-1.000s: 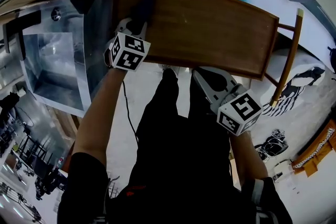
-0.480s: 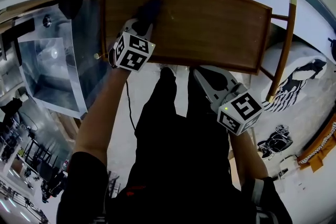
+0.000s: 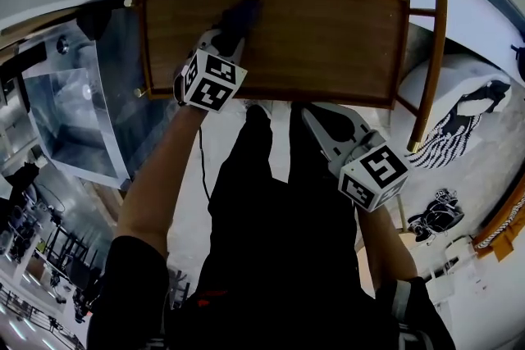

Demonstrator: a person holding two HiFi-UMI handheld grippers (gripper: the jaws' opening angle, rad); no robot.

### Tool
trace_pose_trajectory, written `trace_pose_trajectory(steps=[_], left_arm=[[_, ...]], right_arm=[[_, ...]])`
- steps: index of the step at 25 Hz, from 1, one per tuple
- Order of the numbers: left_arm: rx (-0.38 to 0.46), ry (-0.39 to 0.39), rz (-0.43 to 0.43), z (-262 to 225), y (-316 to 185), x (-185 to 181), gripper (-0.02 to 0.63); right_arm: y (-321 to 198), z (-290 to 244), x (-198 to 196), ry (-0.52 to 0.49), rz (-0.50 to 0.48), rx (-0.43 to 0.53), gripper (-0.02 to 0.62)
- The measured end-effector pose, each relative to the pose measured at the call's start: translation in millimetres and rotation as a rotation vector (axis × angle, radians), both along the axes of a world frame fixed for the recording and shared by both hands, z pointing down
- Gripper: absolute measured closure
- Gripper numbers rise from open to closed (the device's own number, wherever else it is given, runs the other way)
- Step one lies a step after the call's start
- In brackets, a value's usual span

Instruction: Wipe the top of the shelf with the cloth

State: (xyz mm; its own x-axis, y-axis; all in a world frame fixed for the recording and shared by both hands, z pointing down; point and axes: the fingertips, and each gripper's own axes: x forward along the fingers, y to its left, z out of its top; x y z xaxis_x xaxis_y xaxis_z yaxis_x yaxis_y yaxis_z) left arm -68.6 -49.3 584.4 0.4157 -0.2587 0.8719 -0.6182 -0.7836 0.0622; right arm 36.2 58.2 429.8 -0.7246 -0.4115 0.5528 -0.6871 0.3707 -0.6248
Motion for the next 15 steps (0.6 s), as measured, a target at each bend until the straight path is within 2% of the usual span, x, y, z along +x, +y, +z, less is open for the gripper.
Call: trace_pose_trajectory(steps=[15], left_arm=[[-0.011, 0.018, 0.088, 0.8, 8.8, 81.0, 0.552]], right_arm=[[13.8, -0.6, 62.9, -0.004, 0.085, 0.005, 0.591]])
